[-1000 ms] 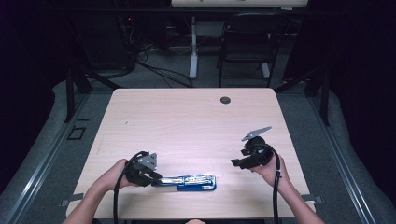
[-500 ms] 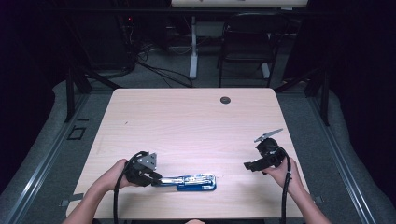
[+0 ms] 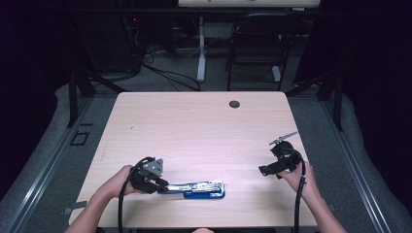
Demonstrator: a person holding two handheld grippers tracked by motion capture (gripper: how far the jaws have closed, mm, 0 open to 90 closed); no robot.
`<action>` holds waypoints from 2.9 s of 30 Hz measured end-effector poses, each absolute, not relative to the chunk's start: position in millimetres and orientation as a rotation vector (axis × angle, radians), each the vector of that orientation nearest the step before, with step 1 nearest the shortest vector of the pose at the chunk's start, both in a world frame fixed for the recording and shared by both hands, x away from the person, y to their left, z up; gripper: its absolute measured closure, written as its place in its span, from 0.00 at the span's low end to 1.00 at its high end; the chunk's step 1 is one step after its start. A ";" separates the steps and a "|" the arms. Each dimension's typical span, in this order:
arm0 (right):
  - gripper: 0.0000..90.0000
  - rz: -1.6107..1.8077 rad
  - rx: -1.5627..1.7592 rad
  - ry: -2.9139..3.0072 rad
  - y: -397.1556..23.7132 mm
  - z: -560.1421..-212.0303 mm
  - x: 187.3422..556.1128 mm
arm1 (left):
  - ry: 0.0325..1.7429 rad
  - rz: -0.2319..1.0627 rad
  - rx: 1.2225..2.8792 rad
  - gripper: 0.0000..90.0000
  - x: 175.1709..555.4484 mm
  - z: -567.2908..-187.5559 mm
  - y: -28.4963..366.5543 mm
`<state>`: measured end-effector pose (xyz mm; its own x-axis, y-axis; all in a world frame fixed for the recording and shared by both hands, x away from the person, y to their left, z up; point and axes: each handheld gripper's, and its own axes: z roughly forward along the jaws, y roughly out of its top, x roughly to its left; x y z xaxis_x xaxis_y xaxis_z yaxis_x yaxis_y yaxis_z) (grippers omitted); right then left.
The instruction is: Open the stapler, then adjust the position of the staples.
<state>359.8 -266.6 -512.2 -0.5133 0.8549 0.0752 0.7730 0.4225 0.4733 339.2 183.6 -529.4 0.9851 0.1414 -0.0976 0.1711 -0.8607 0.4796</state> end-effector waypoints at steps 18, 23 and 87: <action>0.14 0.647 1.484 2.492 -271.8 -515.9 366.4 | 0.227 -0.062 2.622 0.85 338.7 -531.2 182.8; 0.16 0.631 1.521 2.475 -274.5 -518.2 369.0 | 0.223 -0.073 2.629 0.85 339.3 -531.8 182.5; 0.77 0.516 1.602 2.468 -266.4 -539.6 384.4 | 0.205 -0.044 2.615 0.85 337.6 -530.2 181.4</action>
